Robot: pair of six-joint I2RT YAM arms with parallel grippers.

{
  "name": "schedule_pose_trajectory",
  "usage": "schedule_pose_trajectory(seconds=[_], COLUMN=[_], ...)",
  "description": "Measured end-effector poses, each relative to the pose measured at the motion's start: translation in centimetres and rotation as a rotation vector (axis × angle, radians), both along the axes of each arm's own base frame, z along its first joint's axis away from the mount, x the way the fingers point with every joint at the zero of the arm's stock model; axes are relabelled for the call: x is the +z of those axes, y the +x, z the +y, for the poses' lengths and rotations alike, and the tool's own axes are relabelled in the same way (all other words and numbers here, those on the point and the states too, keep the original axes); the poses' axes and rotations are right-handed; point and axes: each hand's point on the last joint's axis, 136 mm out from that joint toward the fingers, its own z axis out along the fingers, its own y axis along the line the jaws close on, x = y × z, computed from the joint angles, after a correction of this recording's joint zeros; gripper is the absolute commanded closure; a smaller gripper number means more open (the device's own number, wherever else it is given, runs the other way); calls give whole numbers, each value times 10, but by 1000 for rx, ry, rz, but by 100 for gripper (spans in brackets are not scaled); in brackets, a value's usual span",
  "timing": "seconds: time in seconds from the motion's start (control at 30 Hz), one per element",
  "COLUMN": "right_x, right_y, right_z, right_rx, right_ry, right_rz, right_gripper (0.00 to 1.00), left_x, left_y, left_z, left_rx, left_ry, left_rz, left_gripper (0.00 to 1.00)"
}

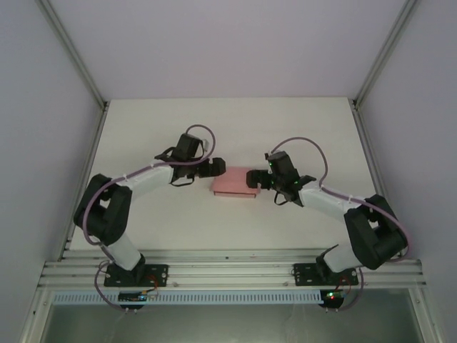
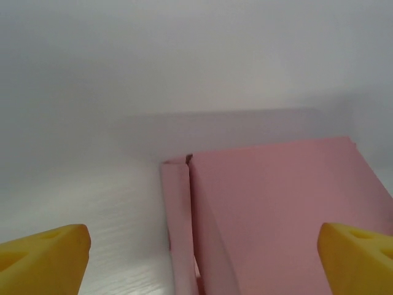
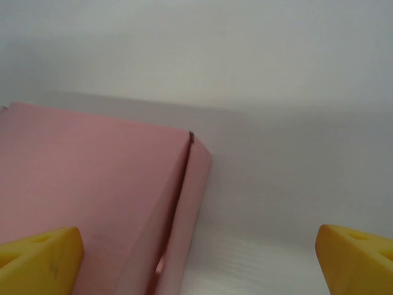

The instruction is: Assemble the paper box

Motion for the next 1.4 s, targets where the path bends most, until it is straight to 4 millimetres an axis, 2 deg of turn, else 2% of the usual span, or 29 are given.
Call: schedule_pose_trajectory(seconds=[0.17, 0.37, 0.47, 0.6, 0.67, 0.73, 0.8, 1.13, 1.23, 1.4], right_x=[-27, -31, -33, -33, -31, -29, -25, 18, 20, 12], right_y=[-10, -6, -5, -5, -5, -8, -12, -7, -6, -5], right_z=[-4, -1, 0, 0, 0, 0, 1, 17, 16, 24], right_rx=[-14, -29, -34, -41, -40, -37, -29, -1, -3, 24], right_ry=[-5, 34, 42, 51, 55, 64, 82, 310, 358, 419], right_rz=[54, 36, 32, 35, 37, 46, 60, 112, 148, 242], right_gripper=[1, 1, 1, 1, 1, 1, 1, 1, 1, 1], left_x=[-27, -37, -38, -36, -35, -35, -35, -37, -36, -37], left_y=[-13, -24, -24, -22, -20, -19, -18, -16, -16, -16], left_z=[-10, -13, -16, -20, -19, -18, -16, 5, 10, 9], left_rx=[-43, -66, -73, -84, -81, -76, -70, -7, -1, -16], left_ry=[-44, -76, -96, -122, -133, -158, -194, -449, -509, -577], left_rz=[85, 123, 126, 119, 114, 117, 118, 137, 138, 141], left_gripper=[23, 36, 47, 52, 53, 63, 66, 78, 79, 79])
